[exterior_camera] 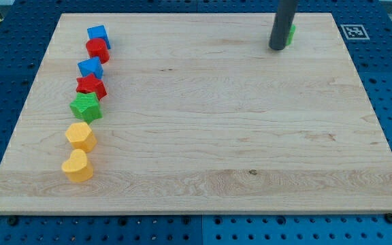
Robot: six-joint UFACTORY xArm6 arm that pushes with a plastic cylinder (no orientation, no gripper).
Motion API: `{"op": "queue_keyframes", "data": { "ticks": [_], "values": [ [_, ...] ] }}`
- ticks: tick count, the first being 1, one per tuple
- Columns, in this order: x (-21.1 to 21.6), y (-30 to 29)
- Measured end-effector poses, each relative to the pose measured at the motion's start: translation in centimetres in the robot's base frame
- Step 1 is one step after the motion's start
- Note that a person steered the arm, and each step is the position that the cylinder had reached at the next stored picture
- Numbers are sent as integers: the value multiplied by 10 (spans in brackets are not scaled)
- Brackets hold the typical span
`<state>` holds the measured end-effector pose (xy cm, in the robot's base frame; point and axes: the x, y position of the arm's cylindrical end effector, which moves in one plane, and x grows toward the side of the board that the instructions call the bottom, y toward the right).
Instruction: Push the green circle to the top right corner of the board
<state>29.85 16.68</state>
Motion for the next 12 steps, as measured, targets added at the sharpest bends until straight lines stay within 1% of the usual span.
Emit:
{"op": "queue_keyframes", "data": {
  "ticks": [1, 2, 3, 4, 5, 7, 8, 9, 10, 12],
  "values": [
    [-2, 13],
    [-2, 10],
    [-5, -10],
    [-9, -12],
    [-10, 2],
    [-30, 14],
    [-30, 13],
    [-43, -7],
    [-52, -13],
    [-51, 15]
  ]
}}
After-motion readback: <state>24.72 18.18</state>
